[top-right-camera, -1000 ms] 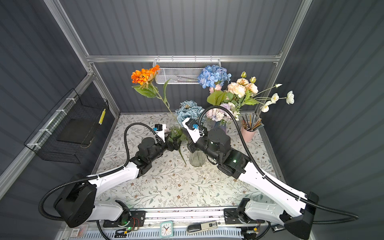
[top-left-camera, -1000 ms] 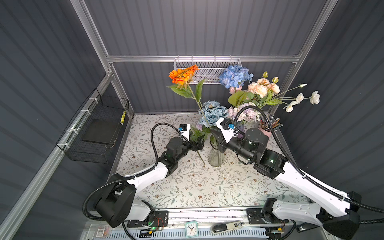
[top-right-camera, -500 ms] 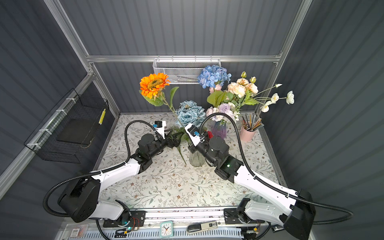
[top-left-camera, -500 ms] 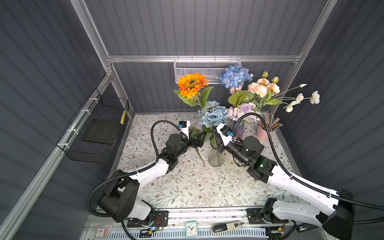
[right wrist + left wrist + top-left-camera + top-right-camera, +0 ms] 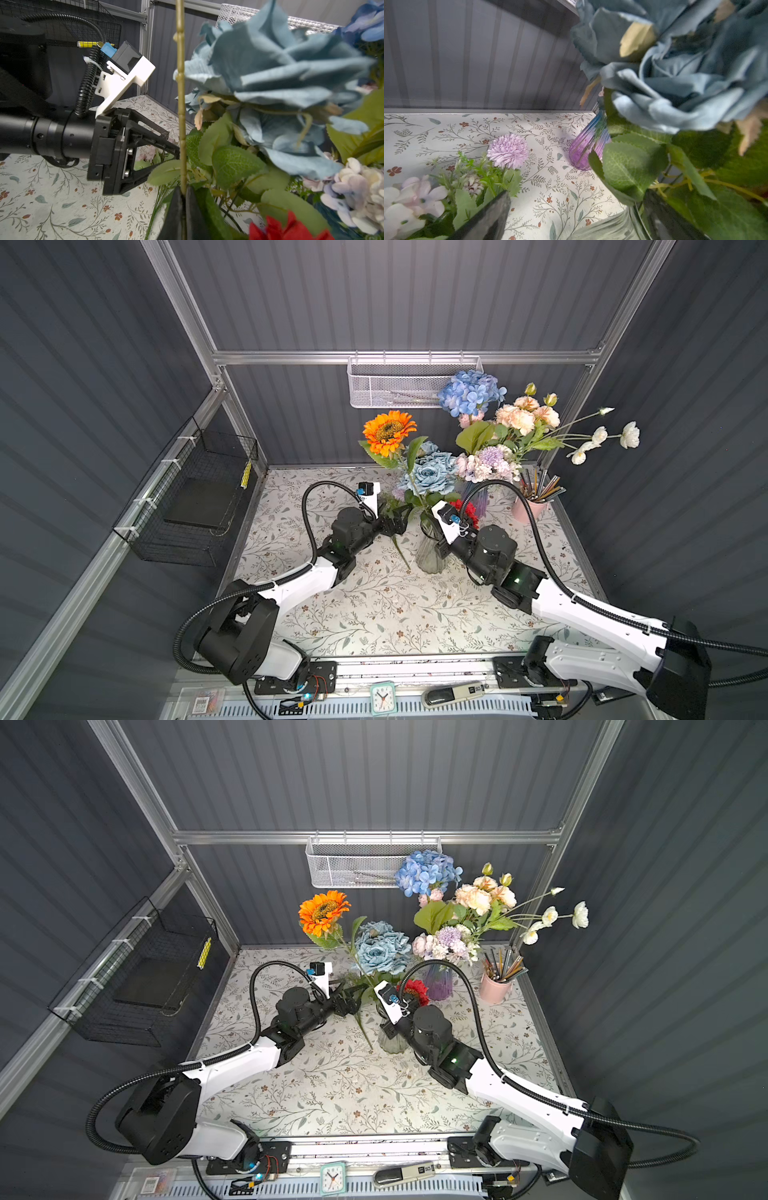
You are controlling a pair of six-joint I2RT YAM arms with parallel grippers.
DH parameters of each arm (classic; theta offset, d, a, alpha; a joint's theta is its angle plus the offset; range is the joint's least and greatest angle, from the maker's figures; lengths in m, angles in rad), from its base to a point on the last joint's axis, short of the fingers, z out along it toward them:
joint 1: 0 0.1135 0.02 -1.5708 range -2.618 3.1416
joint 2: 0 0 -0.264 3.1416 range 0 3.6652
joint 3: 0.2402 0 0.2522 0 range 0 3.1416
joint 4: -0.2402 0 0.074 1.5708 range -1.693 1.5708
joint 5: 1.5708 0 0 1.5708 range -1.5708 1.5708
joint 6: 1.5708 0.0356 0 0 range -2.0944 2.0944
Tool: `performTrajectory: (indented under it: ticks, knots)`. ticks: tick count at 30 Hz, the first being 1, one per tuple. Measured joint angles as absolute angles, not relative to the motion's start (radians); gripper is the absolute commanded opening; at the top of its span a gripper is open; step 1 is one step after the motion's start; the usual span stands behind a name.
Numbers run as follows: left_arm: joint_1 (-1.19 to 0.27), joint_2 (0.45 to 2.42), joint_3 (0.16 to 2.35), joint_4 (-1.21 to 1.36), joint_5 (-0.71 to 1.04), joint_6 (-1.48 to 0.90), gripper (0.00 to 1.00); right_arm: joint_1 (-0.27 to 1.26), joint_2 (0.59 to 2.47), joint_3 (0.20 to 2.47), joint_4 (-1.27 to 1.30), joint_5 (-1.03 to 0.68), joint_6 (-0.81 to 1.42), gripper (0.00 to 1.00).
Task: Arrange the flowers into the vase
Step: 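Carry the gerbera over the vase with the right gripper while the left grasps it, then lower the orange gerbera into the vase and open both grippers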
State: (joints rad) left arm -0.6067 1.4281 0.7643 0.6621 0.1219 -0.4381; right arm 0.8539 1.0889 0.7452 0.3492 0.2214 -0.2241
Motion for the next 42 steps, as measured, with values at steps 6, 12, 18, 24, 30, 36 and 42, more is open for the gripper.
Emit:
performTrajectory:
  ticks: [6,12,18,24,30,36,42]
  knots:
    - [-0.607,1.305,0.764,0.576,0.207,-0.422,0.78,0.853,1.086,0.744,0.285,0.240,-0.217,0.00]
    - [-0.607,1.153,0.780,0.554,0.280,-0.421,0.67,0.850,1.090,0.741,0.245,0.240,-0.217,0.00]
    - [-0.607,1.201,0.822,0.642,0.358,-0.463,0.50,0.849,1.100,0.724,0.223,0.241,-0.216,0.00]
    - [-0.607,1.319,0.885,0.765,0.444,-0.528,0.25,0.849,1.102,0.723,0.215,0.240,-0.213,0.00]
    - [-0.607,1.337,0.907,0.818,0.488,-0.563,0.05,0.849,1.106,0.723,0.219,0.240,-0.219,0.00]
    - [-0.602,1.320,0.905,0.787,0.480,-0.559,0.00,0.850,1.106,0.723,0.223,0.248,-0.233,0.00]
    - [-0.620,1.277,0.881,0.717,0.426,-0.503,0.00,0.850,1.105,0.723,0.203,0.246,-0.228,0.36]
